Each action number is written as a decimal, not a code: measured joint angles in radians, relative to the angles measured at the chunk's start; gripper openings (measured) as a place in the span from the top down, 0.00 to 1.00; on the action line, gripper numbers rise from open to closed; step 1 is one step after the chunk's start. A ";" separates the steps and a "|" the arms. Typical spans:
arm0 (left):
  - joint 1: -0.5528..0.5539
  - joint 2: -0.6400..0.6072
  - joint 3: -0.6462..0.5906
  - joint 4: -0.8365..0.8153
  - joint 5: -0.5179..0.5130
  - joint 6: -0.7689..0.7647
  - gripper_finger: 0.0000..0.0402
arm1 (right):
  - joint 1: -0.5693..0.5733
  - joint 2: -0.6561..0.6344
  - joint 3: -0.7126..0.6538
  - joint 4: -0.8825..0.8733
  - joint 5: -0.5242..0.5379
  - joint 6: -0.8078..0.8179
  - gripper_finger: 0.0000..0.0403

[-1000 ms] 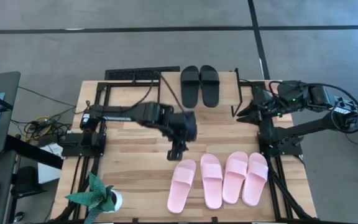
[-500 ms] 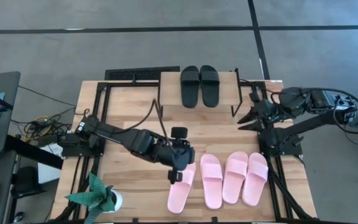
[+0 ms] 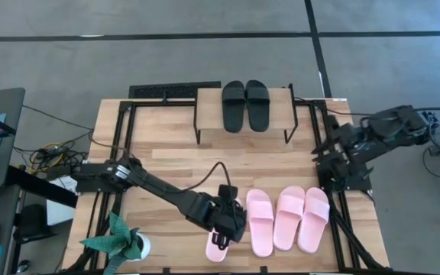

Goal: Pick and place slides into the shelf
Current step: Put the pink slipper under the shelf

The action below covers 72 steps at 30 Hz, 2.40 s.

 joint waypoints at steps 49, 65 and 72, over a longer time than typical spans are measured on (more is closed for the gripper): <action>-0.065 0.195 0.000 -0.138 -0.150 -0.228 0.97 | 0.036 -0.142 0.000 0.013 0.160 -0.018 0.80; 0.025 0.194 0.000 -0.431 -0.409 -0.433 1.00 | 0.036 -0.142 0.000 0.015 0.186 -0.007 0.80; 0.112 0.194 0.000 -0.415 -0.477 -0.308 1.00 | 0.036 -0.142 0.000 0.013 0.186 -0.007 0.80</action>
